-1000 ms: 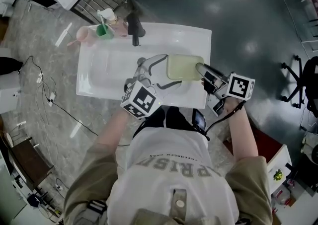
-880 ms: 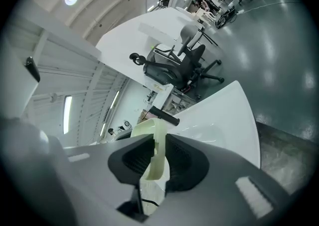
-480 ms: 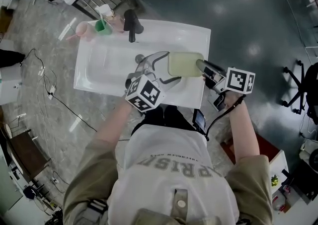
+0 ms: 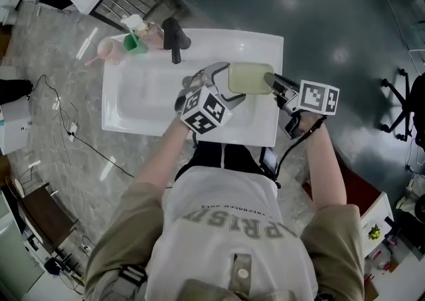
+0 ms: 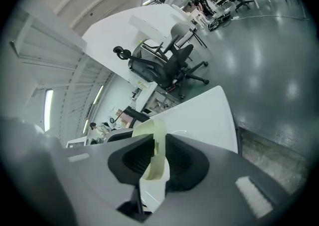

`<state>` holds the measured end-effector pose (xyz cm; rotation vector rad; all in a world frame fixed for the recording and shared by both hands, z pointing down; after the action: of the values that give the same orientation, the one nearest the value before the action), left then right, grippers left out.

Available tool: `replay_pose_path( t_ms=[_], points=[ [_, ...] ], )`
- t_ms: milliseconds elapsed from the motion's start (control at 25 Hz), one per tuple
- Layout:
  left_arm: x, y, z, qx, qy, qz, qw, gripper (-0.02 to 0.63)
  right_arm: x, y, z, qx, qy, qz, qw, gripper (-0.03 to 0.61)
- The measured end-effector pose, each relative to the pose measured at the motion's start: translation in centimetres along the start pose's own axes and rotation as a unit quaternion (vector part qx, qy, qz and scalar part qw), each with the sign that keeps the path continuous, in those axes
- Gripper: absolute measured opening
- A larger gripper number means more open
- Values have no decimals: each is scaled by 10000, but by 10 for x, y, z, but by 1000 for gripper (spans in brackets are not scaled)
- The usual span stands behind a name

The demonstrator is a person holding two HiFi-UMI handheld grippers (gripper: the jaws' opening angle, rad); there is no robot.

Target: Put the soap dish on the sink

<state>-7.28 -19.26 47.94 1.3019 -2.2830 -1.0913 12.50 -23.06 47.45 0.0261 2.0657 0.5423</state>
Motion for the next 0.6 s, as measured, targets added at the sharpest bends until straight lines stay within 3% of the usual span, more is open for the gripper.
replay_pose_path(
  t_ms=[600],
  points=[
    [49,25,-55,706,713,169,9948,411,-32,-15,-44,-76,587,-320,9977,71]
  ],
)
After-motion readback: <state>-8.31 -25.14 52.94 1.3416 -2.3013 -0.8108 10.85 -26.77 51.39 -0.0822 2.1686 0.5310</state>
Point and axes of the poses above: the fingertips, and each gripper's own axes: z backward along the fingers, x to its left, y out of its underside, the point moved 9 cm from there along z, backward along the fingers, and after that the axes turned 3 degrees about -y, right-handed, at the moved point
